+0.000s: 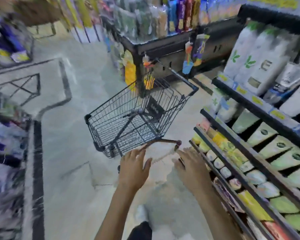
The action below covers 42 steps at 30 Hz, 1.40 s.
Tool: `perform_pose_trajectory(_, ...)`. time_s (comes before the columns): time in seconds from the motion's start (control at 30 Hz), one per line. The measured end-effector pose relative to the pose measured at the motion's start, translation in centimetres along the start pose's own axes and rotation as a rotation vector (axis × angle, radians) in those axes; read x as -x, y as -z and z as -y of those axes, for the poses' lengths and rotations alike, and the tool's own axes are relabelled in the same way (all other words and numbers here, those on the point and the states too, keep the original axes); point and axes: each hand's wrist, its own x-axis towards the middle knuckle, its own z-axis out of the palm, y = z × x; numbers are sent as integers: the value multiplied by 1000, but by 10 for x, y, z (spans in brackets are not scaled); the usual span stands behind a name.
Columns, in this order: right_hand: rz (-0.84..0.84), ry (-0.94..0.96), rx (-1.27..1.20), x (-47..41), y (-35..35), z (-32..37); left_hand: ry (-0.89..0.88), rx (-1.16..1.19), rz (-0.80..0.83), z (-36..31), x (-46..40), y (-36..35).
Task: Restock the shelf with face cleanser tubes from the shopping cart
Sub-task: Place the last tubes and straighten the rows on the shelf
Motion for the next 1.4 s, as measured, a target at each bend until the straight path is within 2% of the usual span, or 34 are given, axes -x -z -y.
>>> perform_pose_trajectory(0.23, 97, 56, -21, -47, -34, 54, 120, 50, 5, 67, -18, 8)
perform_pose_trajectory(0.67, 96, 10, -75, -158, -71, 132, 131, 73, 139, 163, -114, 11)
perform_pose_trajectory(1.03, 179, -21, -87, -280, -98, 123, 139, 87, 209, 185, -238, -24)
perform_pose_trajectory(1.4, 250, 19, -28, -481, -99, 104, 223, 105, 344, 177, -392, -63)
